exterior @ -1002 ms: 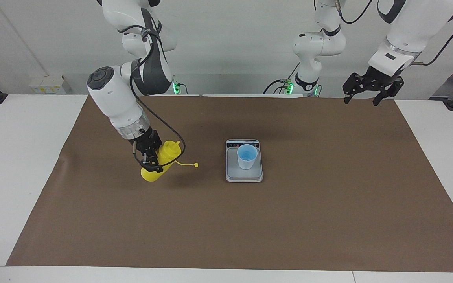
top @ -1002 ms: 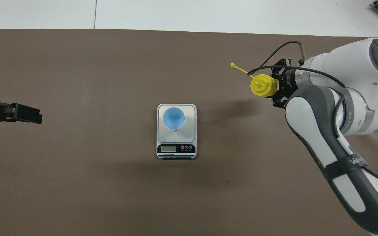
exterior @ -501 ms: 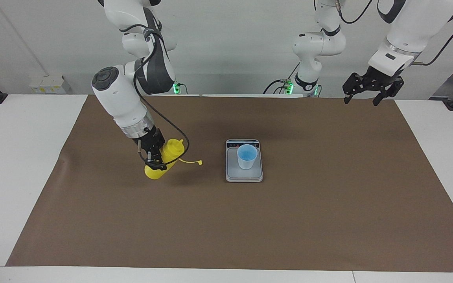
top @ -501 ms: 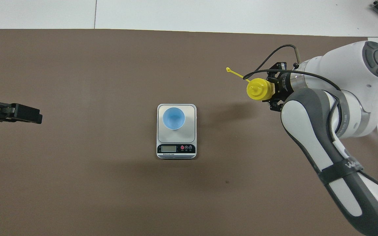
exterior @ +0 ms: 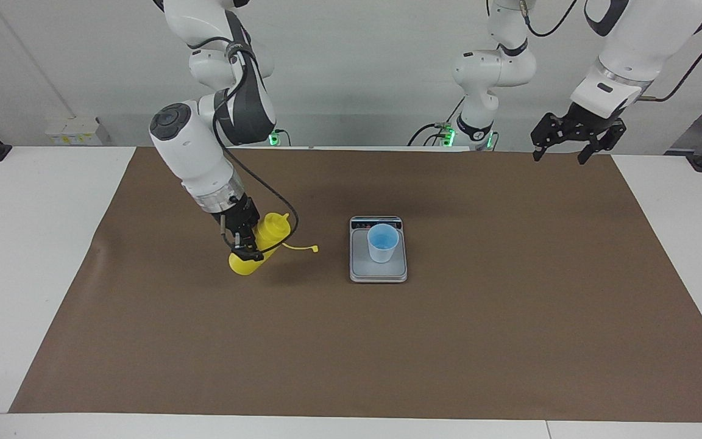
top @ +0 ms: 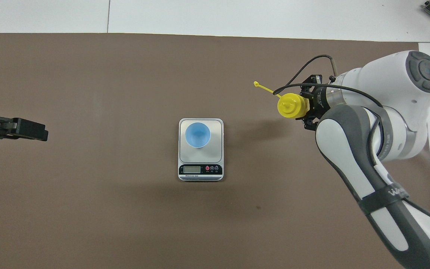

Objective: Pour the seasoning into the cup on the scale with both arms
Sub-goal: 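Lower the yellow bottle with the right gripper toward its spot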

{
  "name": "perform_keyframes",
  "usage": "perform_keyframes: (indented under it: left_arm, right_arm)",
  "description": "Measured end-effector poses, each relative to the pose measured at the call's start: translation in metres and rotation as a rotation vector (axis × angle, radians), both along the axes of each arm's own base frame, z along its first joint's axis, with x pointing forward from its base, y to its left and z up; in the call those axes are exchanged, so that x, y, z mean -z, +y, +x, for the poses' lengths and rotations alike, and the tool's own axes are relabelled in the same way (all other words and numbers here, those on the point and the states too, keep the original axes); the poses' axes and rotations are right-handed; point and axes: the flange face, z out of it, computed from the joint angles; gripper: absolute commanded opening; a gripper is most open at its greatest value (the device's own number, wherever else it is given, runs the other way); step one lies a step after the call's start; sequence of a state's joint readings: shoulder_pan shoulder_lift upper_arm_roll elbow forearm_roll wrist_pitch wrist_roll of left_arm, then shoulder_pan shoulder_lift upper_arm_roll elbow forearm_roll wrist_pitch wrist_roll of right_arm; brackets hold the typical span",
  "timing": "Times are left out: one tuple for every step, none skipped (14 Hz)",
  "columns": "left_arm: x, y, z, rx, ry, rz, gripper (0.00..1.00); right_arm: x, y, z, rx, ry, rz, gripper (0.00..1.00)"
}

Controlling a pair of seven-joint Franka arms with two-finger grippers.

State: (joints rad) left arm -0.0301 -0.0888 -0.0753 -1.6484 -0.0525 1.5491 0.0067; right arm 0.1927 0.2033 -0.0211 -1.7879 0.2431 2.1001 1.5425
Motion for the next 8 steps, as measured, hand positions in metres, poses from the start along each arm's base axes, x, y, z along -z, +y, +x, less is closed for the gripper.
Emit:
perform_keyframes:
  left_arm:
    - [0.0, 0.0, 0.0, 0.0, 0.0, 0.0, 1.0]
    - [0.0, 0.0, 0.0, 0.0, 0.0, 0.0, 1.0]
    - [0.0, 0.0, 0.0, 0.0, 0.0, 0.0, 1.0]
    - [0.0, 0.0, 0.0, 0.0, 0.0, 0.0, 1.0]
    - [0.0, 0.0, 0.0, 0.0, 0.0, 0.0, 1.0]
    - [0.0, 0.0, 0.0, 0.0, 0.0, 0.0, 1.0]
    - [0.0, 0.0, 0.0, 0.0, 0.0, 0.0, 1.0]
    - [0.0, 0.0, 0.0, 0.0, 0.0, 0.0, 1.0]
  right_arm:
    - [0.0009, 0.0001, -0.0004, 0.0, 0.002, 0.0, 0.0]
    - [0.0015, 0.0, -0.0006, 0.0, 0.003, -0.001, 0.0]
    - [0.002, 0.0, -0.0008, 0.0, 0.004, -0.001, 0.0]
    - [0.0024, -0.0001, -0.0009, 0.0, 0.005, -0.001, 0.0]
    - [0.0024, -0.0001, -0.0009, 0.0, 0.005, -0.001, 0.0]
    - [0.002, -0.0001, -0.001, 0.001, 0.005, 0.001, 0.0]
    - [0.0017, -0.0001, -0.001, 0.009, 0.007, 0.016, 0.0]
    - [0.002, -0.001, -0.0011, 0.027, 0.017, 0.049, 0.0]
